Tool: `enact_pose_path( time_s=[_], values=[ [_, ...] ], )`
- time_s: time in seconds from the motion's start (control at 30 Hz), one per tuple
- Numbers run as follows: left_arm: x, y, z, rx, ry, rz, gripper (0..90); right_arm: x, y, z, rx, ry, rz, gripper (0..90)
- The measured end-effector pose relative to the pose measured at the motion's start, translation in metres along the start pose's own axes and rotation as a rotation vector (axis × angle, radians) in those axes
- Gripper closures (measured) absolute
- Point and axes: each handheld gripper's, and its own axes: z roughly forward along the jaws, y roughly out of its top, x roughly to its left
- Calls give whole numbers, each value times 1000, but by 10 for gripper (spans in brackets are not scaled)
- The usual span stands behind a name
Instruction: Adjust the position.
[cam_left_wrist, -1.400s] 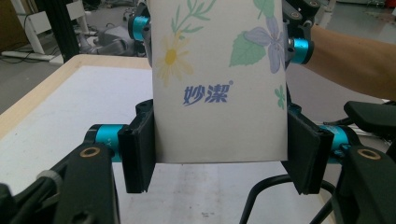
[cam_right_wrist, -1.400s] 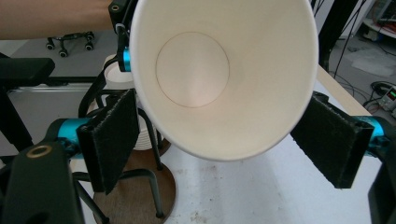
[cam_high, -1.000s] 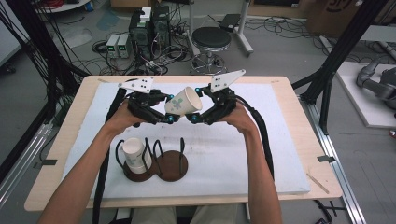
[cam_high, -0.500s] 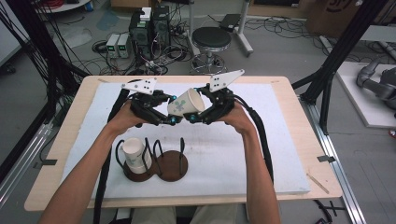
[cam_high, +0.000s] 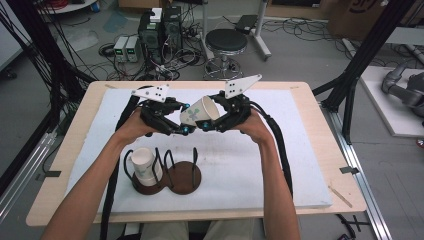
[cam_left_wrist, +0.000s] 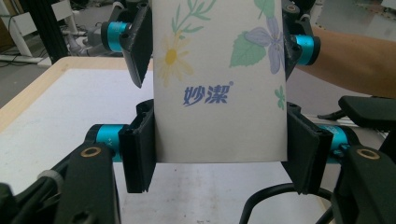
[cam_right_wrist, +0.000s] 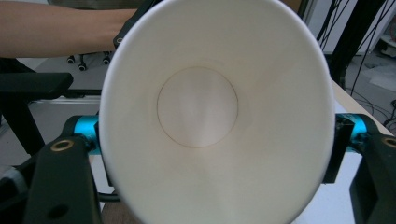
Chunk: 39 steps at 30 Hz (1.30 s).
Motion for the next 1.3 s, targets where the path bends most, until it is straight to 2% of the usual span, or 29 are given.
enact_pose_path(
  time_s=[0.37, 0.4, 0.43, 0.47, 0.53, 0.63, 1.3],
  values=[
    [0, 1, 0, 2, -4, 3, 350, 0, 0, 0, -9, 17, -5, 277],
    [0, 1, 0, 3, -2, -5, 333, 0, 0, 0, -8, 17, -4, 277],
    [0, 1, 0, 3, -2, -5, 275, 0, 0, 0, -5, 13, -5, 278],
    [1, 1, 1, 19, 12, -32, 207, 0, 0, 0, -9, 14, -5, 279],
    [1, 0, 1, 18, 15, -31, 168, 0, 0, 0, -11, 10, -4, 282],
    [2, 0, 1, 4, 16, -44, 61, 0, 0, -1, -9, 13, -5, 308],
    [2, 2, 0, 7, 34, -36, 61, 1, 1, -4, -14, 3, -7, 310]
  ],
)
